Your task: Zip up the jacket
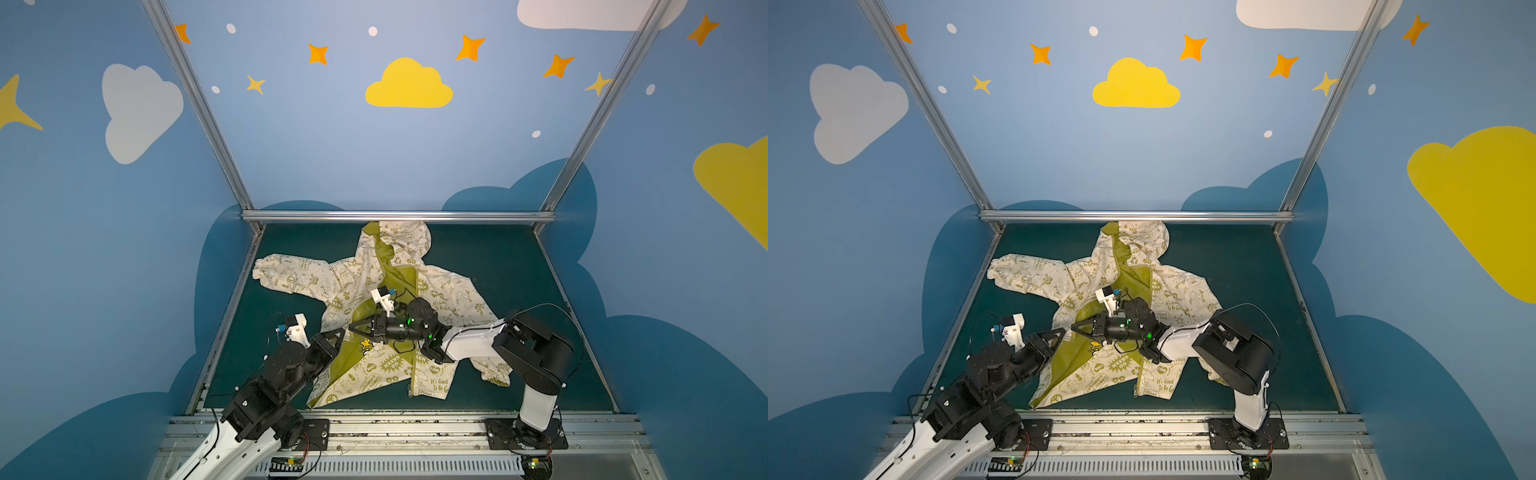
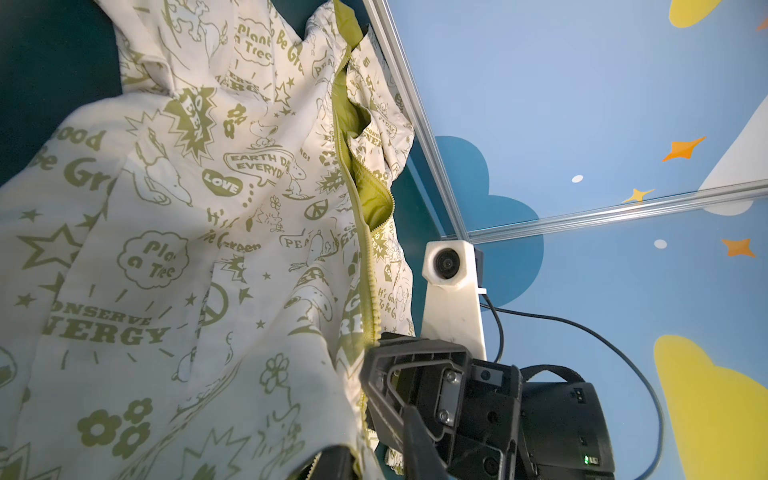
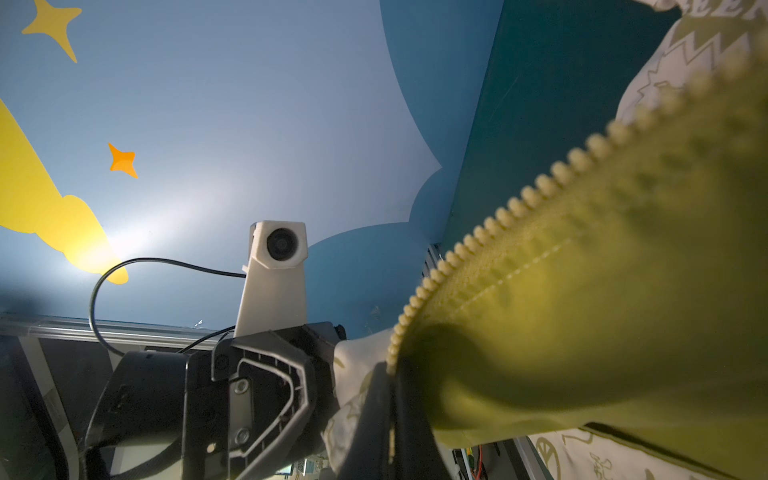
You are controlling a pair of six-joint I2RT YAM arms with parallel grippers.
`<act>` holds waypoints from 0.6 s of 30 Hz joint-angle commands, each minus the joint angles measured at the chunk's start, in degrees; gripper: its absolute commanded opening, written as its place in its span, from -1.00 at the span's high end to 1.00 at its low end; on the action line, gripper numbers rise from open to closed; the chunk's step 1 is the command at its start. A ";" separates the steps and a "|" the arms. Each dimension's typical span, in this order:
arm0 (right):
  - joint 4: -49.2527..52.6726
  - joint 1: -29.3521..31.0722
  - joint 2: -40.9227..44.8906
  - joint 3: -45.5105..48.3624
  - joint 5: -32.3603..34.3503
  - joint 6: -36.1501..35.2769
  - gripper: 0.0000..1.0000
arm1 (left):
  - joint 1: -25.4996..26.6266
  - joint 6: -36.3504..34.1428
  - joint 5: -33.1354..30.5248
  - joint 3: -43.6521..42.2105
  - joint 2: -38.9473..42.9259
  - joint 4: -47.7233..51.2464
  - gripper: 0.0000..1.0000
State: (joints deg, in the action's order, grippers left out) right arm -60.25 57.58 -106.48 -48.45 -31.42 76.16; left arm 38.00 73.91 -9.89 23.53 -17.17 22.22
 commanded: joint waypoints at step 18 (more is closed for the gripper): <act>-1.40 1.13 -2.16 -4.28 -1.78 0.05 1.00 | -0.12 0.16 0.43 -0.85 1.30 -1.22 0.56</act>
State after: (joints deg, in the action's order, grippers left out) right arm -60.64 58.00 -107.98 -50.72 -32.25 76.29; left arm 38.00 74.15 -9.80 23.31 -16.58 22.20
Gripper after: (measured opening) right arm 0.047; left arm 0.225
